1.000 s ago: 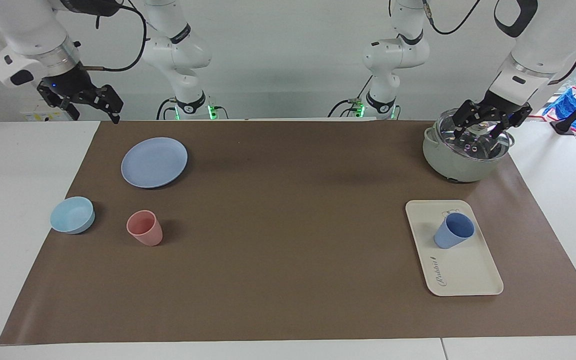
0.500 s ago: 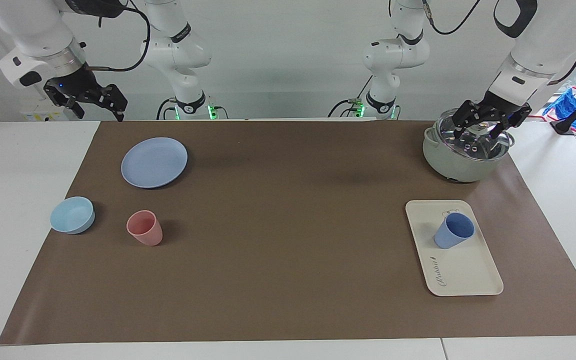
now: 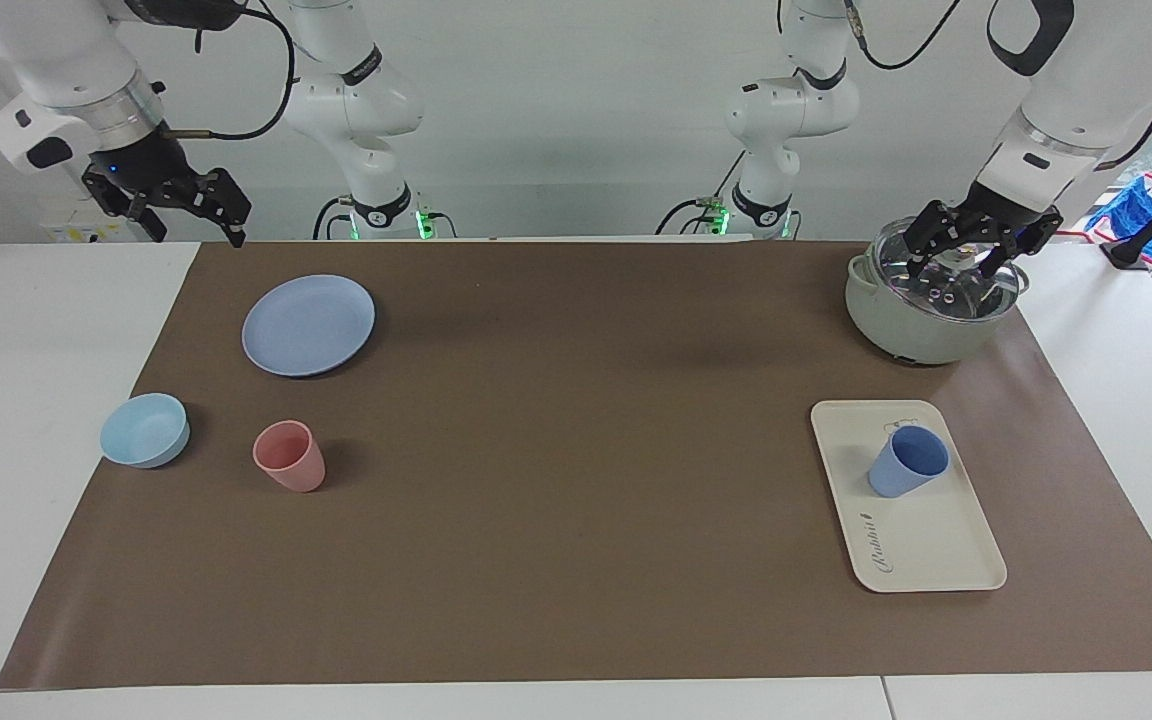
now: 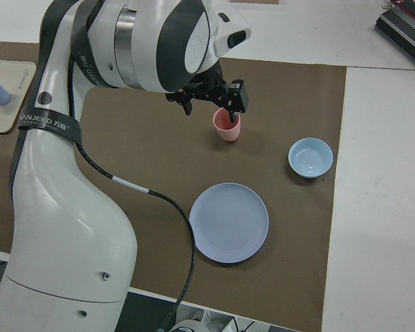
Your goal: Place cup on tray
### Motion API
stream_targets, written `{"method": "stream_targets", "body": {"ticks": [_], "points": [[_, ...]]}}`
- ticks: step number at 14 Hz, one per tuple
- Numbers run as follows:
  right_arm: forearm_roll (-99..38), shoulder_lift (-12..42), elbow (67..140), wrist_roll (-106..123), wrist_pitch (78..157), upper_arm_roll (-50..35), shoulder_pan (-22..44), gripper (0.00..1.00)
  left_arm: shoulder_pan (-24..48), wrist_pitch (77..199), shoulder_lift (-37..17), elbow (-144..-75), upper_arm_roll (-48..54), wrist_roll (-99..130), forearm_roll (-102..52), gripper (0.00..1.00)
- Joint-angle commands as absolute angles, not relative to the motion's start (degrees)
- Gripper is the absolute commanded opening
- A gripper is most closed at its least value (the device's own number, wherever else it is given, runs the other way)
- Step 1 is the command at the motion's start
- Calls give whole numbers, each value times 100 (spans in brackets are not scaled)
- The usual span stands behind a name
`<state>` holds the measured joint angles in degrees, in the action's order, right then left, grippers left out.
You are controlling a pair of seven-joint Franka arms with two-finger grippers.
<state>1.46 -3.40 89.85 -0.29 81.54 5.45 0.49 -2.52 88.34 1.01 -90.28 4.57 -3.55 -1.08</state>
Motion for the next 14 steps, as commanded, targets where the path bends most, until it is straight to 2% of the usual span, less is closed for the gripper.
{"method": "stream_targets", "body": {"ticks": [1,10,14], "points": [[53,-501,9202,62,8227,633,158,100,-264,8903,273,-9220,431,-431,-149,100],[53,-501,9237,79,8261,668,158,100,-264,8903,273,-9220,431,-431,-149,100],[70,-501,9475,105,8709,668,149,100,-264,8903,273,-9220,431,-431,-149,100]]}}
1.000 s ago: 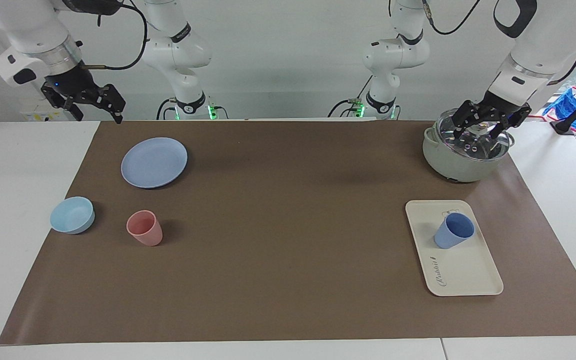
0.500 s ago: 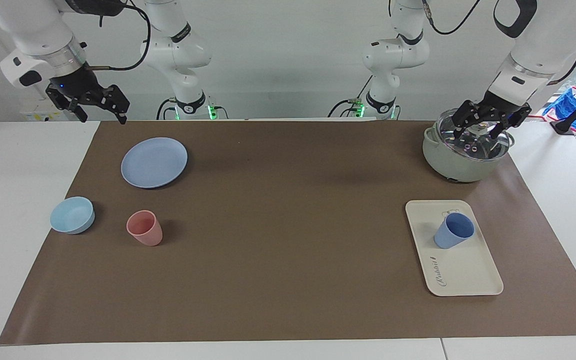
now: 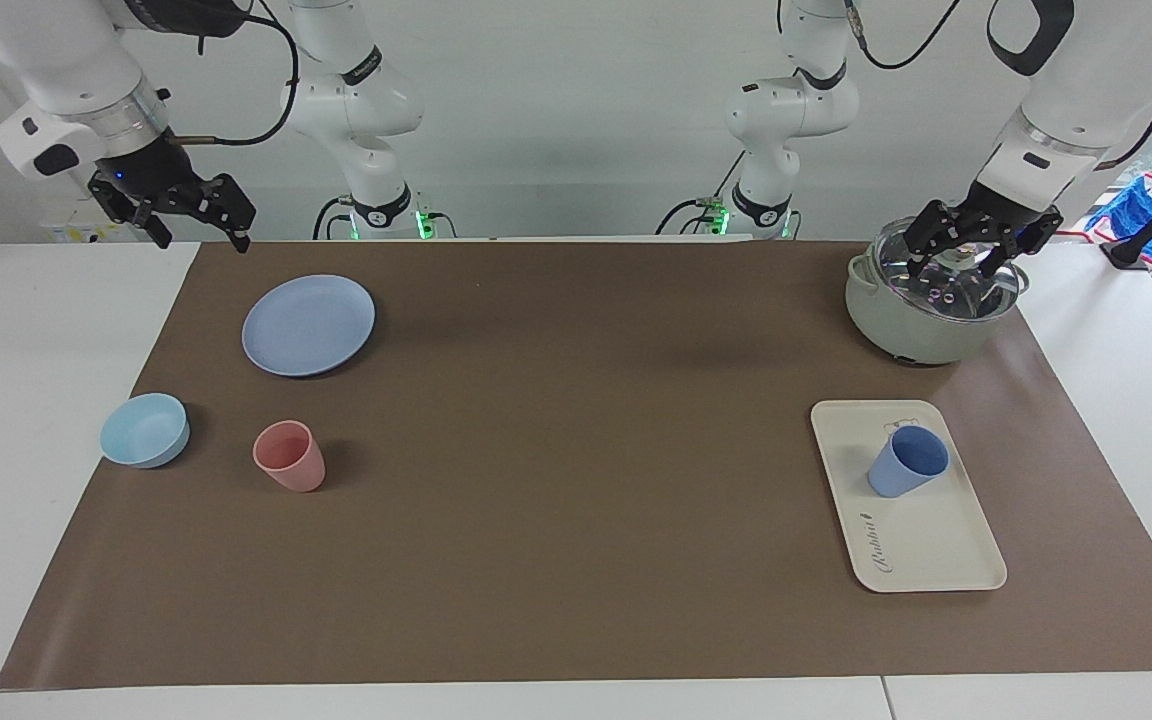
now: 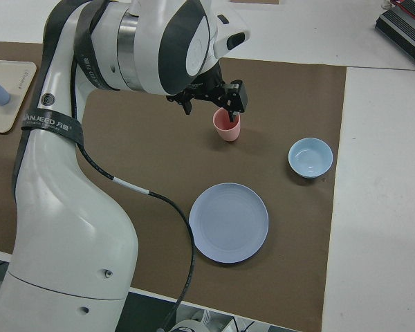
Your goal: Place cup on tray
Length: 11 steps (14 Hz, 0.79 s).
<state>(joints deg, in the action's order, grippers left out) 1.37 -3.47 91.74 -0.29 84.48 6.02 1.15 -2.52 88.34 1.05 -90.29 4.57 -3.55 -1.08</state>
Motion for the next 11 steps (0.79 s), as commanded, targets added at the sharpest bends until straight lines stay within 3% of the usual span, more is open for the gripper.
{"method": "stream_targets", "body": {"ticks": [1,11], "points": [[88,-501,9483,158,8719,668,149,100,-264,8895,272,-9220,431,-431,-149,100],[158,-492,9475,237,8719,668,132,100,-264,8895,272,-9220,431,-431,-149,100]]}}
